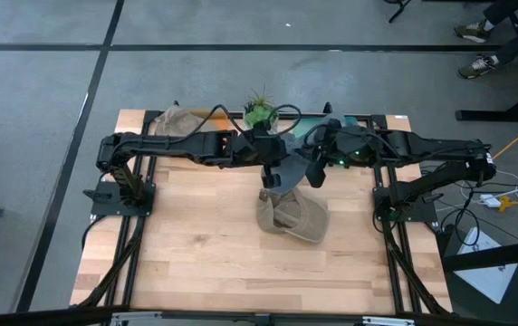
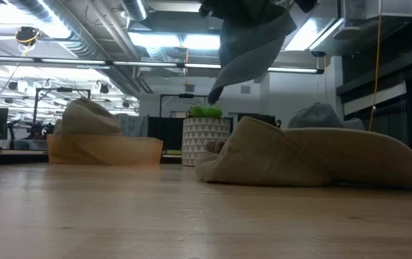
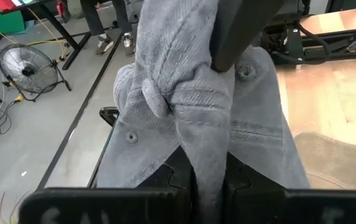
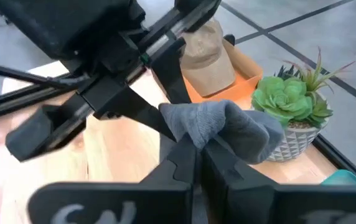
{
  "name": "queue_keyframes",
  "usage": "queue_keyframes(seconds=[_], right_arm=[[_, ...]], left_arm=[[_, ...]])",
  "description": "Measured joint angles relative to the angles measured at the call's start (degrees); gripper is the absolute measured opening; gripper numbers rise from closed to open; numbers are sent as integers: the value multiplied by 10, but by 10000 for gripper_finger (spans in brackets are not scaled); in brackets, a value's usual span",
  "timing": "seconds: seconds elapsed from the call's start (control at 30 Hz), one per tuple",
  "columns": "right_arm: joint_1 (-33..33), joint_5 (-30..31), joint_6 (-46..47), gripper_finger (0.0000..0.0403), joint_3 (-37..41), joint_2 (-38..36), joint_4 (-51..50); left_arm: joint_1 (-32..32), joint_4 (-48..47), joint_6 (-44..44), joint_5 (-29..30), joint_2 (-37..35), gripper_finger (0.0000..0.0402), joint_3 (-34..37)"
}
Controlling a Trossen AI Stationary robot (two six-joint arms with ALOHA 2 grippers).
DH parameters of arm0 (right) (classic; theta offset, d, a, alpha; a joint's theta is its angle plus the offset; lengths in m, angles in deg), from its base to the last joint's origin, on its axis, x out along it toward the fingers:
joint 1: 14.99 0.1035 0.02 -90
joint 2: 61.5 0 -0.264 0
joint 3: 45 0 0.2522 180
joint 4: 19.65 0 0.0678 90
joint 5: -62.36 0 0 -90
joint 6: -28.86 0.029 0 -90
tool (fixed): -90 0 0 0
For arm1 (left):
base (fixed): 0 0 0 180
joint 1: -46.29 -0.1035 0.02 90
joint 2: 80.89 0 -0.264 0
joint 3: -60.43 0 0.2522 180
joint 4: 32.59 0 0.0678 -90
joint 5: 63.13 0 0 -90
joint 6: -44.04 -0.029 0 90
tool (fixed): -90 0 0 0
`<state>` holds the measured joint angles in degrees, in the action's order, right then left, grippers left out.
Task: Pick & Place hat
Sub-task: Put the gray cap into the green bin
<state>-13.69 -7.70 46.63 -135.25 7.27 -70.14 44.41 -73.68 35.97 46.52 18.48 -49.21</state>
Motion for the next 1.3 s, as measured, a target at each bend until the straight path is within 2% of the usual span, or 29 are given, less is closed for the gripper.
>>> queue_keyframes(seconds=[0.2, 0.5, 0.7, 0.87, 1.3], right_arm=[[0, -1, 3, 7, 0, 0, -65], [-4, 13, 11, 4, 0, -1, -157], [-5, 14, 44, 3, 0, -15, -215], [-7, 27, 61, 3, 0, -32, -215], [-75, 172, 41, 3, 0, -50, -210]], left_arm=[[4, 0, 25, 11, 0, 53, 0], [4, -9, 82, 12, -2, 149, 0], [4, -8, 99, -22, -2, 190, 0], [4, -10, 104, -47, -2, 198, 0], [4, -102, 138, -43, -48, 190, -1]])
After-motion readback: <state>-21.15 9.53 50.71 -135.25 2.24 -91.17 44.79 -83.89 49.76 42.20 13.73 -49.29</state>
